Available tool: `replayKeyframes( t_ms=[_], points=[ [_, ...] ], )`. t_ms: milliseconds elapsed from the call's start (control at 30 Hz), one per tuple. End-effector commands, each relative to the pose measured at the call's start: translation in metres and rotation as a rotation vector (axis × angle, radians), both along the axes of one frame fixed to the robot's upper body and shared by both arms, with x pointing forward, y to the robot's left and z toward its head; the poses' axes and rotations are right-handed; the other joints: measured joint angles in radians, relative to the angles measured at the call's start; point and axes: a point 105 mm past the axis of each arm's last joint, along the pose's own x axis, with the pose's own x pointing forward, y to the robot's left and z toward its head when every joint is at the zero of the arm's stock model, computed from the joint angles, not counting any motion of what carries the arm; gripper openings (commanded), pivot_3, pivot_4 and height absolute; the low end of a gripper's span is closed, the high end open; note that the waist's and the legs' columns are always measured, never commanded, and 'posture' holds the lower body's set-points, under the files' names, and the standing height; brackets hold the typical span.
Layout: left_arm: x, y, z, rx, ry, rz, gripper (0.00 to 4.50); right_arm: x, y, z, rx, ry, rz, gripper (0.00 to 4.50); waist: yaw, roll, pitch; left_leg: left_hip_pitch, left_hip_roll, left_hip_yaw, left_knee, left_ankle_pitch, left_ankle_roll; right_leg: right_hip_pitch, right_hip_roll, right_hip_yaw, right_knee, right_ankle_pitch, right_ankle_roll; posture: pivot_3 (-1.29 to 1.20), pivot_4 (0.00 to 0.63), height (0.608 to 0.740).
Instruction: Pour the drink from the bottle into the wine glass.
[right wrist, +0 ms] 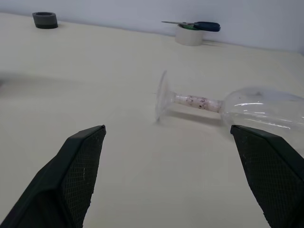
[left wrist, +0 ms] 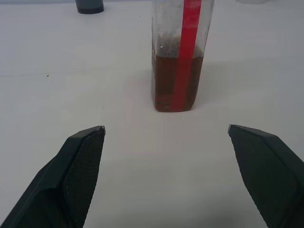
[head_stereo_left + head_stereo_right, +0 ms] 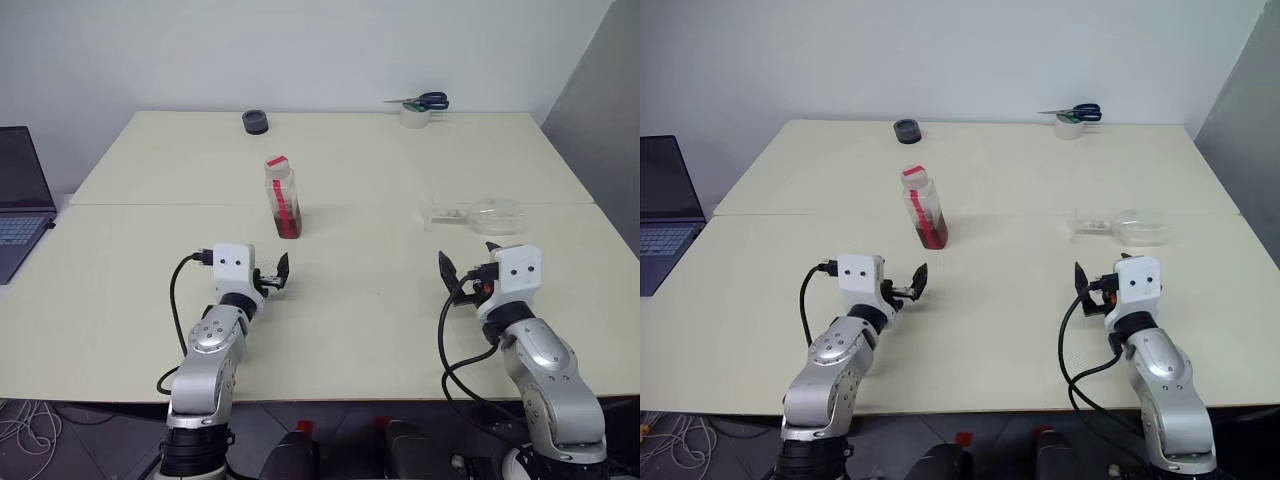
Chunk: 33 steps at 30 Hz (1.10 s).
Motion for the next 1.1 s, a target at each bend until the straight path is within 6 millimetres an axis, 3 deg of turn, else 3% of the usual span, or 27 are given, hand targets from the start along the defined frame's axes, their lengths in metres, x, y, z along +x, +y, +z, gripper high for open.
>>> replayKeyframes(
  t_ms=[33, 700, 867, 967, 1100],
  points=[
    [0.000, -0.009, 0.016, -0.003, -0.059, -0.058, 4.44, -0.002, 0.000, 0.018, -0.007, -0.082, -0.009, 4.50, 0.000, 0.000, 0.000, 0.000, 0.000, 0.000, 0.000, 0.000, 0.000, 0.000, 0.000, 0.000, 0.000, 0.000, 0.000, 0.00, 0.150, 0.740],
    [0.007, -0.006, 0.024, -0.001, -0.095, -0.010, 4.44, -0.001, 0.000, 0.017, -0.007, -0.083, -0.019, 4.50, 0.000, 0.000, 0.000, 0.000, 0.000, 0.000, 0.000, 0.000, 0.000, 0.000, 0.000, 0.000, 0.000, 0.000, 0.000, 0.00, 0.150, 0.740],
    [0.009, -0.007, 0.026, 0.009, -0.106, -0.001, 4.44, -0.001, 0.008, 0.018, 0.014, -0.081, 0.015, 4.50, 0.000, 0.000, 0.000, 0.000, 0.000, 0.000, 0.000, 0.000, 0.000, 0.000, 0.000, 0.000, 0.000, 0.000, 0.000, 0.00, 0.150, 0.740],
    [0.011, -0.008, 0.028, 0.005, -0.114, 0.009, 4.44, 0.001, 0.012, 0.023, 0.018, -0.093, 0.042, 4.50, 0.000, 0.000, 0.000, 0.000, 0.000, 0.000, 0.000, 0.000, 0.000, 0.000, 0.000, 0.000, 0.000, 0.000, 0.000, 0.00, 0.150, 0.740],
    [0.016, -0.014, 0.031, -0.015, -0.119, -0.001, 4.44, 0.009, 0.026, 0.045, 0.016, -0.136, 0.216, 4.50, -0.001, 0.000, 0.000, 0.000, 0.000, 0.001, 0.000, 0.000, 0.000, 0.000, 0.000, 0.000, 0.000, 0.000, 0.000, 0.00, 0.150, 0.740]
  ],
)
